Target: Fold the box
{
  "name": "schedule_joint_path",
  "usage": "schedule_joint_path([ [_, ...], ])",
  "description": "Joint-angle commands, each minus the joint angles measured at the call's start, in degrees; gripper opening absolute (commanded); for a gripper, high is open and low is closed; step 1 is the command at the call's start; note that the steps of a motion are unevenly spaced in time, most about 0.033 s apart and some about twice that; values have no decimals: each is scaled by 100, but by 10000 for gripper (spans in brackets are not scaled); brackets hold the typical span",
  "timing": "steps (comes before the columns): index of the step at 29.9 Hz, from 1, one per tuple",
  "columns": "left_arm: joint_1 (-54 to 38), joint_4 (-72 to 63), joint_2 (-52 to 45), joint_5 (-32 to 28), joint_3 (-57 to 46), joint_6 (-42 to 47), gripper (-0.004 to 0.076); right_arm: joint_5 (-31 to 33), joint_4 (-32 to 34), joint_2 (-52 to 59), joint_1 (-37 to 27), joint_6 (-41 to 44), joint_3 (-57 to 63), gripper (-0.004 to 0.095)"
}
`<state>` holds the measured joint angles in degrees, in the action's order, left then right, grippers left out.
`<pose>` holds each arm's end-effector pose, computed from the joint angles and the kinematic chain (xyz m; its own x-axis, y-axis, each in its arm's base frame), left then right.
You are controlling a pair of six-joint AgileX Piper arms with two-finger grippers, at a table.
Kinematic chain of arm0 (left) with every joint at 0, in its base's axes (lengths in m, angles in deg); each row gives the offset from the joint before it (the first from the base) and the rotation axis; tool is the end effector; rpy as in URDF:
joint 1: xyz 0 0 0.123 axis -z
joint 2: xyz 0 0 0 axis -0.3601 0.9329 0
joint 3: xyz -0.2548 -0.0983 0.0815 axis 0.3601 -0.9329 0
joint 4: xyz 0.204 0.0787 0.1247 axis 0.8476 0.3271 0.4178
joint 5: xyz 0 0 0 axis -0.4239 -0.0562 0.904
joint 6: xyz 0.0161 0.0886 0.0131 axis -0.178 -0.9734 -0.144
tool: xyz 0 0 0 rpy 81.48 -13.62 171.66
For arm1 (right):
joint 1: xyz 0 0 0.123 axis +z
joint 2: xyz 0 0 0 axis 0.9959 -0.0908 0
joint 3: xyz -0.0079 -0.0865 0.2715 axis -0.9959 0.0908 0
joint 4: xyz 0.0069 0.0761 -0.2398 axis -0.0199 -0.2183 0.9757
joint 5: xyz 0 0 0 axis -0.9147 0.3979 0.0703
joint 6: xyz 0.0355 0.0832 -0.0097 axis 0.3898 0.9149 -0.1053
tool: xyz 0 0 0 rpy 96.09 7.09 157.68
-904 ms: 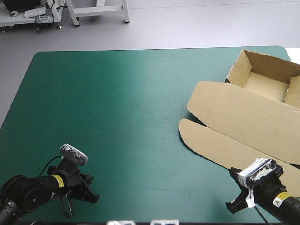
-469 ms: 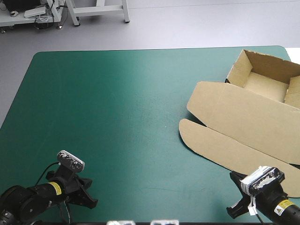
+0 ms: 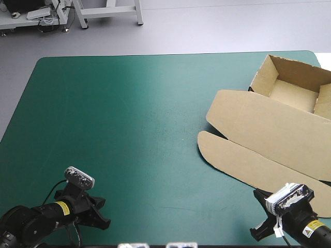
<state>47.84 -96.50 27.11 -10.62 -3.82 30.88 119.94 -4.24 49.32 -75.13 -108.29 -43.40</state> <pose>0.0827 -0.0575 0.2427 -0.7264 0.3377 -0.5986 0.5100 0.8487 -0.1401 0.0434 0.0342 0.2778 -0.3868 -0.2949 -0.8738 -0.5133 0.8560 -0.0617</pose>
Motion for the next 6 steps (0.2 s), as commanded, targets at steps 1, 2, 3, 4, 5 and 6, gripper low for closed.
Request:
schedule_joint_path([
  [1,43,-153,10,-227,148,-15,-9,-373,-127,-50,-10,-1,-137,-17],
  [2,43,-137,10,-227,148,-15,-9,-373,-127,-50,-10,-1,-137,-17],
  [3,43,-137,10,-227,148,-15,-9,-373,-127,-50,-10,-1,-137,-17],
  [4,43,-137,10,-227,148,-15,-9,-373,-127,-50,-10,-1,-137,-17],
  [5,43,-137,10,-227,148,-15,-9,-373,-127,-50,-10,-1,-137,-18],
  [6,43,-149,10,-227,148,-15,-9,-373,-127,-50,-10,-1,-137,-18],
])
